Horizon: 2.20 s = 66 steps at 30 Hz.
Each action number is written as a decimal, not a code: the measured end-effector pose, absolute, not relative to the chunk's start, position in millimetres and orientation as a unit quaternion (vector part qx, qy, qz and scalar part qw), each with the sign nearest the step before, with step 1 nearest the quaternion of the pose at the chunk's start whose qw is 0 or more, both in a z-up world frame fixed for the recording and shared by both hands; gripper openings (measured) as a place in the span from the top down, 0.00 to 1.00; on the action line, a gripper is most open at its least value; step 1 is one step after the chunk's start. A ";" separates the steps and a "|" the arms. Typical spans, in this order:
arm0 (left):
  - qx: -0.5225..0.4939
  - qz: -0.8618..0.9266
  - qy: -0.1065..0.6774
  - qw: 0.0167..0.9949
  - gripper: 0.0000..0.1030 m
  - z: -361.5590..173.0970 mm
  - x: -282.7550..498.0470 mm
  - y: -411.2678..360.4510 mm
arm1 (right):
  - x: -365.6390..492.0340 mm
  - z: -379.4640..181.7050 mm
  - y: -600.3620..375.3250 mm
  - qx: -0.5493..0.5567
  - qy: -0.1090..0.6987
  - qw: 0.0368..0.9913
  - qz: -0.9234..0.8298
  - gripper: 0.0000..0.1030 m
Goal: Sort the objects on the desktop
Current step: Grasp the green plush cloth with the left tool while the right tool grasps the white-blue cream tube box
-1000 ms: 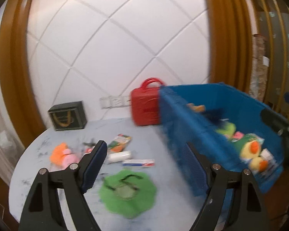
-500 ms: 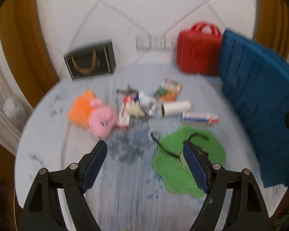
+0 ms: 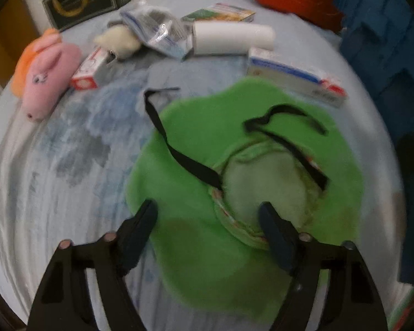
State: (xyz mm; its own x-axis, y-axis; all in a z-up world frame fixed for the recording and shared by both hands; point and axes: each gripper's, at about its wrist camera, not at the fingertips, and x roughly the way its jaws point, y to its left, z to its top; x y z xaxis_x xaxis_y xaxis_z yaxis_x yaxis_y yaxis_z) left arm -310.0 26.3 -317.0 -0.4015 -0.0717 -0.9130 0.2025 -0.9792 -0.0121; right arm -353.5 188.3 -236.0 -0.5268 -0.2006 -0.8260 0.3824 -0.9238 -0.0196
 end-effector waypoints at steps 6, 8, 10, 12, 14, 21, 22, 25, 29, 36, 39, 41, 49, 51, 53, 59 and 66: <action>0.518 -0.844 0.054 0.127 0.76 -311.8 -316.7 -4.8 | -383.0 -257.3 179.2 0.456 0.102 0.182 -0.865 0.00; 0.511 -0.841 0.035 0.172 0.78 -310.1 -325.5 -27.9 | -394.5 -263.0 176.0 0.455 0.092 0.183 -0.867 0.00; 0.508 -0.836 0.030 0.205 0.78 -310.6 -334.3 -51.0 | -406.6 -269.5 172.2 0.450 0.087 0.177 -0.871 0.00; 0.505 -0.834 0.033 0.218 0.78 -310.9 -341.7 -69.6 | -418.9 -275.6 165.9 0.448 0.094 0.173 -0.872 0.00; 0.503 -0.836 0.018 0.221 0.78 -312.4 -346.0 -75.8 | -431.6 -280.5 155.9 0.441 0.112 0.169 -0.874 0.00; 0.500 -0.839 0.020 0.214 0.78 -313.8 -348.4 -83.2 | -457.1 -291.8 124.3 0.419 0.183 0.201 -0.866 0.00; 0.498 -0.839 0.024 0.216 0.78 -314.4 -349.4 -83.8 | -457.7 -294.8 122.1 0.419 0.188 0.209 -0.864 0.00; 0.495 -0.840 0.030 0.222 0.78 -316.4 -353.5 -82.3 | -462.6 -310.8 117.1 0.424 0.204 0.224 -0.854 0.00; 0.490 -0.842 0.030 0.225 0.78 -316.7 -352.1 -81.2 | -473.4 -319.4 123.8 0.436 0.177 0.237 -0.850 0.00; 0.498 -0.839 0.050 0.212 0.78 -316.2 -339.7 -72.4 | -449.2 -314.3 132.0 0.489 0.127 0.226 -0.833 0.19; 0.502 -0.838 0.057 0.207 0.78 -315.2 -329.3 -63.5 | -434.9 -309.4 122.7 0.501 0.118 0.240 -0.823 0.40; 0.503 -0.837 0.059 0.207 0.78 -314.9 -326.5 -59.2 | -430.8 -308.7 115.6 0.505 0.113 0.255 -0.817 0.40; 0.502 -0.836 0.069 0.208 0.77 -314.9 -328.8 -60.5 | -421.8 -314.5 97.9 0.486 0.141 0.245 -0.827 0.39; 0.502 -0.837 0.068 0.209 0.76 -315.3 -329.5 -60.6 | -422.4 -316.5 97.9 0.482 0.146 0.244 -0.829 0.39; 0.500 -0.837 0.066 0.210 0.75 -316.0 -330.4 -60.4 | -423.5 -316.6 98.7 0.478 0.147 0.245 -0.831 0.39; 0.497 -0.843 0.064 0.197 0.85 -312.6 -323.5 -58.0 | -415.7 -314.5 97.0 0.474 0.148 0.245 -0.832 0.62; 0.471 -0.860 0.065 0.186 0.87 -280.1 -299.8 -50.3 | -388.0 -286.3 101.0 0.451 0.155 0.238 -0.846 0.62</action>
